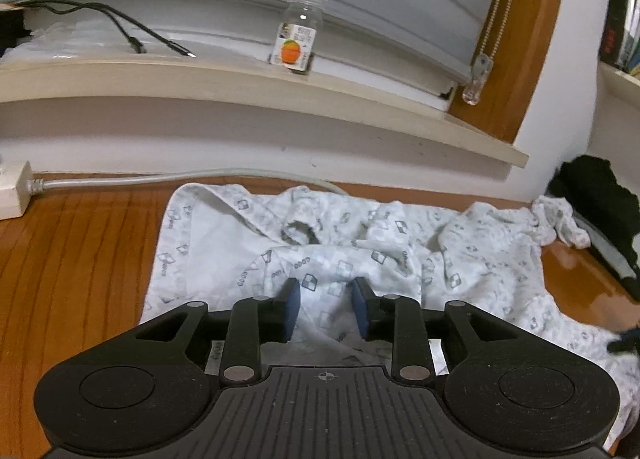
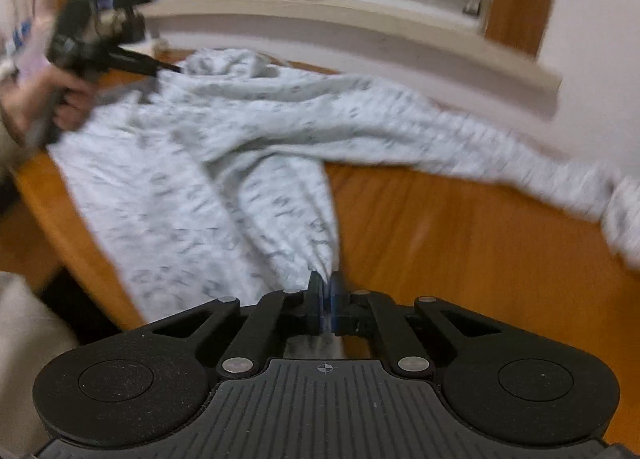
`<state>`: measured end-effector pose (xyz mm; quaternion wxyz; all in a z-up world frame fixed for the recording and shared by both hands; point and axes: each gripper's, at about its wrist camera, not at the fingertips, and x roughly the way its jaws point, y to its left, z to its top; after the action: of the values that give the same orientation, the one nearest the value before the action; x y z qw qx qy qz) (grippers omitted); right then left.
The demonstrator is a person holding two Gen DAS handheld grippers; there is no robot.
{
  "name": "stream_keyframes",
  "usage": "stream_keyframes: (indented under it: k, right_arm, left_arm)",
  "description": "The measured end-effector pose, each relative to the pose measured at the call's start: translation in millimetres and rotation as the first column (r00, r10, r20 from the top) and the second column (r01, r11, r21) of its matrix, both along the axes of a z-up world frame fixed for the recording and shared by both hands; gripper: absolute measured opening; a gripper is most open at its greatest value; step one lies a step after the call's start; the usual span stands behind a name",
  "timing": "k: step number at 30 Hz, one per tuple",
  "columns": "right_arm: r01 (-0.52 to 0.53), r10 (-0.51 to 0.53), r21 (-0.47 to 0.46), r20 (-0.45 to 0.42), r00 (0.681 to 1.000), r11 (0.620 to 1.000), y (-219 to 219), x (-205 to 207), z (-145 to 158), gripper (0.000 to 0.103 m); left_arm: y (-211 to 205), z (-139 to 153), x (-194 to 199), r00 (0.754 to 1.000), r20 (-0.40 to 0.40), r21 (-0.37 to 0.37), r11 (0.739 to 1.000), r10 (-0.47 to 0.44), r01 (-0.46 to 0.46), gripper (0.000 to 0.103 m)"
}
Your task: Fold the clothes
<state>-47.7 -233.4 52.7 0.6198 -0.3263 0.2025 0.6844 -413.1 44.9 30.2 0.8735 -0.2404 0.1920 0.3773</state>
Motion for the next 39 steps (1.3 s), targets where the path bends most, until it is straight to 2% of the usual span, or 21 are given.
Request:
stream_keyframes:
  k: [5, 8, 11, 13, 15, 17, 20, 24, 36, 39]
  right_arm:
    - [0.039, -0.056, 0.122, 0.141, 0.988, 0.992, 55.1, 13.6, 34.9, 0.003]
    - [0.017, -0.067, 0.207, 0.238, 0.969, 0.978, 99.6, 9.5, 48.2, 0.003]
    - [0.005, -0.051, 0.183, 0.249, 0.967, 0.983, 141.2, 3.9, 37.9, 0.005]
    - [0.032, -0.059, 0.125, 0.224, 0.973, 0.992, 153.6, 3.8, 21.7, 0.009]
    - [0.057, -0.072, 0.097, 0.162, 0.984, 0.994, 144.4, 11.5, 12.3, 0.010]
    - [0.082, -0.089, 0.078, 0.098, 0.991, 0.994, 128.0, 21.0, 6.8, 0.026]
    - [0.122, -0.123, 0.060, 0.007, 0.992, 0.991, 89.5, 36.0, 6.4, 0.042]
    - [0.141, -0.138, 0.023, -0.099, 0.986, 0.990, 33.5, 42.7, 2.4, 0.043]
    - [0.187, -0.184, 0.005, -0.156, 0.971, 0.982, -45.7, 38.7, -13.3, 0.043]
    - [0.184, -0.181, 0.008, -0.159, 0.971, 0.983, -47.7, 40.3, -15.0, 0.043]
  left_arm:
    - [1.6, -0.4, -13.4, 0.997, 0.057, -0.007, 0.998, 0.060, -0.060, 0.030]
    - [1.4, 0.4, -14.8, 0.996, 0.061, -0.003, 0.998, 0.069, -0.069, 0.030]
    - [2.8, 0.2, -12.9, 0.996, 0.044, -0.005, 0.997, 0.079, -0.079, 0.030]
    - [2.8, -0.1, -12.5, 0.996, 0.040, -0.005, 0.997, 0.079, -0.079, 0.030]
    - [3.0, -0.3, -12.4, 0.996, 0.039, -0.006, 0.997, 0.079, -0.078, 0.030]
    - [3.2, -0.5, -12.4, 0.996, 0.039, -0.008, 0.997, 0.078, -0.078, 0.031]
    - [2.9, -0.6, -12.2, 0.996, 0.036, -0.005, 0.997, 0.077, -0.077, 0.032]
    - [2.5, -0.5, -12.7, 0.996, 0.036, -0.004, 0.997, 0.078, -0.078, 0.032]
    - [2.1, 0.4, -13.6, 0.996, 0.046, -0.007, 0.997, 0.074, -0.073, 0.035]
    - [2.5, 0.7, -13.7, 0.996, 0.048, -0.009, 0.997, 0.075, -0.075, 0.035]
